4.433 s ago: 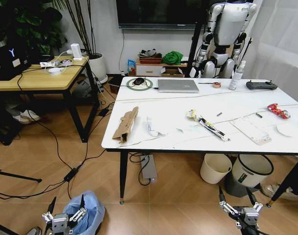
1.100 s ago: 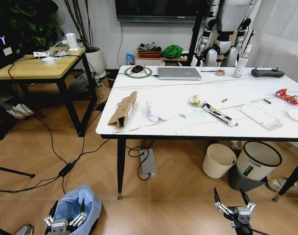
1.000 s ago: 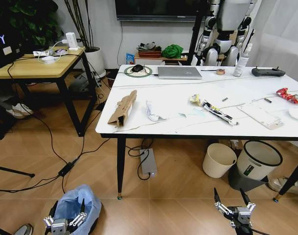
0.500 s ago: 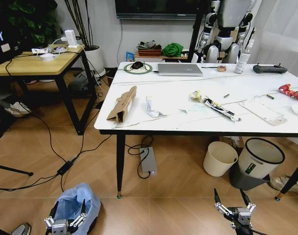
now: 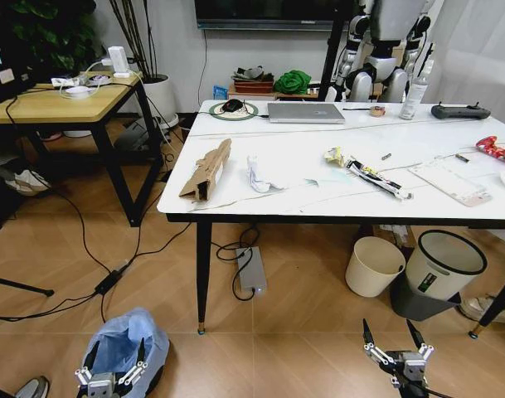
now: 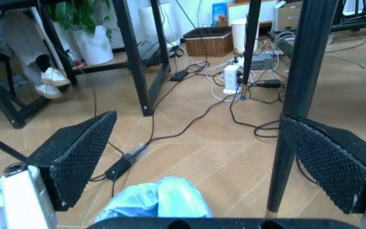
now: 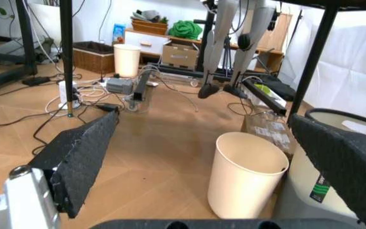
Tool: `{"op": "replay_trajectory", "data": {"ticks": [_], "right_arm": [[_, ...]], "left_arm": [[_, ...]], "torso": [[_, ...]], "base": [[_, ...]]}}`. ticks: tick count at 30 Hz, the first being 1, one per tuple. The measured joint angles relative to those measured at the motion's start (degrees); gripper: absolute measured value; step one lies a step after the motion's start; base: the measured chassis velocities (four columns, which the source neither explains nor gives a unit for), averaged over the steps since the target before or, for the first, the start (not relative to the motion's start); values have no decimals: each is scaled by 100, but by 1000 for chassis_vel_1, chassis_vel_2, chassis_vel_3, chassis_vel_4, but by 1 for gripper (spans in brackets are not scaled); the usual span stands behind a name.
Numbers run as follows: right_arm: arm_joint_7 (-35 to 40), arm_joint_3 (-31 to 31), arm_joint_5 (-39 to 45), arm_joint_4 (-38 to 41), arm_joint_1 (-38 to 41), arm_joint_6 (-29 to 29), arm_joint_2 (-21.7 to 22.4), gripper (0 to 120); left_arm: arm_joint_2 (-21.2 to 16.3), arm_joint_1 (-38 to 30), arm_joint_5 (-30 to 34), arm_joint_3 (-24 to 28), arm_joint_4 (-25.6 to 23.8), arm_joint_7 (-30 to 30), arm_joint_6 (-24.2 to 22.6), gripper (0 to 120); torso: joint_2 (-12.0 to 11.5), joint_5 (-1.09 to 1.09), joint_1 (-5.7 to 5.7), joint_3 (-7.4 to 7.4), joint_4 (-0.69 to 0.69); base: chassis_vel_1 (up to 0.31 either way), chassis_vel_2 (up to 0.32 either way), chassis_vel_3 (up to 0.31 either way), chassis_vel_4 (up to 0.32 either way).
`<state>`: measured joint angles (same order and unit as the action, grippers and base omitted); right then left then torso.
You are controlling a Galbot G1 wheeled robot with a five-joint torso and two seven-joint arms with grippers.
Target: Pick up the trash bin and place the trash from the table into it.
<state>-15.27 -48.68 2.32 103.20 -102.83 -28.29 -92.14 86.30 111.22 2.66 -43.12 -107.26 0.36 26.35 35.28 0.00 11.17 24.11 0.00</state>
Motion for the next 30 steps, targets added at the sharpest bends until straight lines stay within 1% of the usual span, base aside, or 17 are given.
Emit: {"op": "replay_trajectory", "data": {"ticks": [8, 13, 30], "right_arm": [[0, 2, 0, 7, -12, -3, 0, 100], [0, 1, 0, 17, -29, -12, 0, 100], [0, 5, 0, 27, -27, -28, 0, 100]], "left_arm": [[4, 15, -30, 9, -2, 3, 18, 100], [9, 24, -50, 17, 0, 7, 36, 100], [21, 37, -58, 13, 1, 27, 59, 100]], "torso": [[-157, 0, -64, -92, 0], [-312, 0, -125, -186, 0], [-689, 0, -263, -426, 0]], "base": [[0, 0, 0, 0], [0, 0, 0, 0], [0, 0, 0, 0]]}}
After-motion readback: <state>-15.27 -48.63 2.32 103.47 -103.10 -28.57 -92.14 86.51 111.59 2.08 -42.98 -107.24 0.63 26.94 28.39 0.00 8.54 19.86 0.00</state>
